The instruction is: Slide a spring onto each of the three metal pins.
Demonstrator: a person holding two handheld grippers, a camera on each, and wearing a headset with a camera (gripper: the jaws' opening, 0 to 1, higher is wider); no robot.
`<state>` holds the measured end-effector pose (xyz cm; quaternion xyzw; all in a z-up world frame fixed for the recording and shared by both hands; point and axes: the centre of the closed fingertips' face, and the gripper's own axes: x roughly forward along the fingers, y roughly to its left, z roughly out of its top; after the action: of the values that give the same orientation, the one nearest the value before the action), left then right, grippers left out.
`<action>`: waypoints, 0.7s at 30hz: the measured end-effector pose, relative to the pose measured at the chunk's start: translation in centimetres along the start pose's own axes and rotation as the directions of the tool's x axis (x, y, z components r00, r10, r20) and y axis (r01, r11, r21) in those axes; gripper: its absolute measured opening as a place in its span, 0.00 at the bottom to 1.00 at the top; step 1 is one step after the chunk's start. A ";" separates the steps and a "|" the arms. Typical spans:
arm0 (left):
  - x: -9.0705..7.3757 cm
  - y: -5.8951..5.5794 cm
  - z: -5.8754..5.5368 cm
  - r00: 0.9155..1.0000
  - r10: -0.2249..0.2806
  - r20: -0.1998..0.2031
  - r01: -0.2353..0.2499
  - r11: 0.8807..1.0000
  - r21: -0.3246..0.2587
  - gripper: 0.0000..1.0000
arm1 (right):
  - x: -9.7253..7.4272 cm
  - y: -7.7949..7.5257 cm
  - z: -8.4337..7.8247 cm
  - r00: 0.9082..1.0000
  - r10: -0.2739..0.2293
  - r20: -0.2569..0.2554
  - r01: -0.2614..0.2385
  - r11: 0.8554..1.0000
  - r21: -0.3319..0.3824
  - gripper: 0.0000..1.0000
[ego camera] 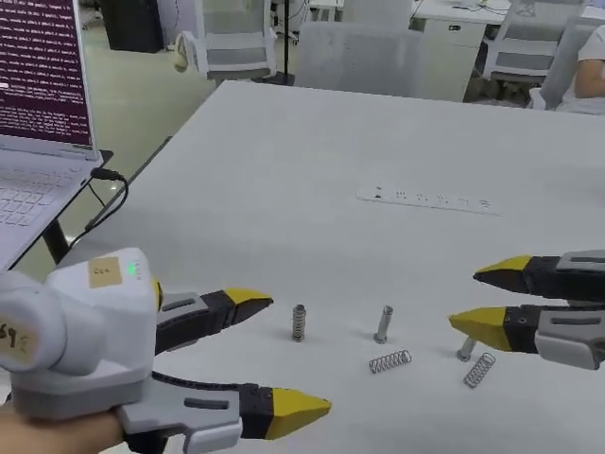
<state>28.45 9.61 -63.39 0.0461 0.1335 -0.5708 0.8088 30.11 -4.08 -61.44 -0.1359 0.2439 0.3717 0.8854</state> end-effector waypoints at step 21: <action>4.9 -0.9 -1.0 0.999 -0.036 -0.037 0.036 0.999 0.005 0.61 | -4.9 -1.7 -3.6 0.997 -0.050 0.056 0.046 0.997 0.059 0.43</action>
<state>28.93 5.06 -65.55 0.0565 0.1475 -0.5846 0.7958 27.17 -9.64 -61.82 -0.1056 0.2255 0.3470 0.9042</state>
